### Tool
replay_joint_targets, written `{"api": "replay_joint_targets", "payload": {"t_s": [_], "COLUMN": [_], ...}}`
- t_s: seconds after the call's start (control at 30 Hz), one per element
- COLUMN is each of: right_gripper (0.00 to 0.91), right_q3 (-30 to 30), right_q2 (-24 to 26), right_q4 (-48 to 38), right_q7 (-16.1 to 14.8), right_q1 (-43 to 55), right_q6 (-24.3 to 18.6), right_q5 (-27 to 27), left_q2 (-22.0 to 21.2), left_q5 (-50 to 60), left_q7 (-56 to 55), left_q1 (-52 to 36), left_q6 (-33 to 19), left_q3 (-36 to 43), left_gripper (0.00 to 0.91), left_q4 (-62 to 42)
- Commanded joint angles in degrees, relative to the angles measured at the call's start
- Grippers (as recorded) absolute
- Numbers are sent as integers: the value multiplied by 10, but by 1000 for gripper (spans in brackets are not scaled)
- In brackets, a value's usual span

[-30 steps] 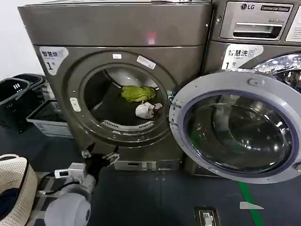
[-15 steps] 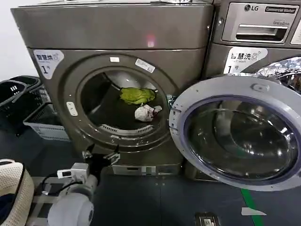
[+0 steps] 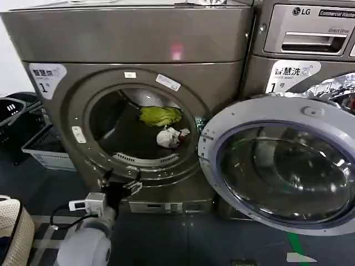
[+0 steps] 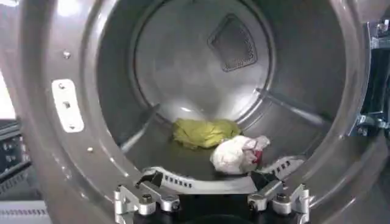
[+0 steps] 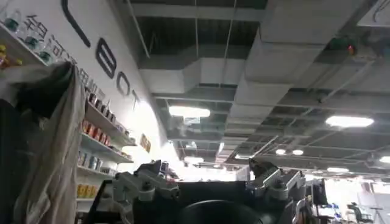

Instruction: Grasp the clothes from the dryer.

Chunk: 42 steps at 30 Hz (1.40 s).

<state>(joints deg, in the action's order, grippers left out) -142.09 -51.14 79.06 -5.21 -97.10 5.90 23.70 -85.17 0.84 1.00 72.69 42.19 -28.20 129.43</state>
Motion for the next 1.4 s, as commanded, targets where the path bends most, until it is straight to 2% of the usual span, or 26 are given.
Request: {"api": "replay_joint_targets", "payload": {"t_s": [0.03, 1.4], "right_gripper": [907, 907], "right_q3": [0, 0], "right_q2": [-2, -5], "right_q4": [1, -2], "right_q7": [0, 1], "right_q1": [1, 1], "right_q6": [0, 1], "right_q5": [0, 2], "left_q2": [1, 4], "left_q5": [41, 23], "left_q7": [10, -5], "left_q1": [3, -2], "left_q6": [28, 28], "left_q3": [5, 10], "left_gripper": [907, 907], "left_q4": [2, -8]}}
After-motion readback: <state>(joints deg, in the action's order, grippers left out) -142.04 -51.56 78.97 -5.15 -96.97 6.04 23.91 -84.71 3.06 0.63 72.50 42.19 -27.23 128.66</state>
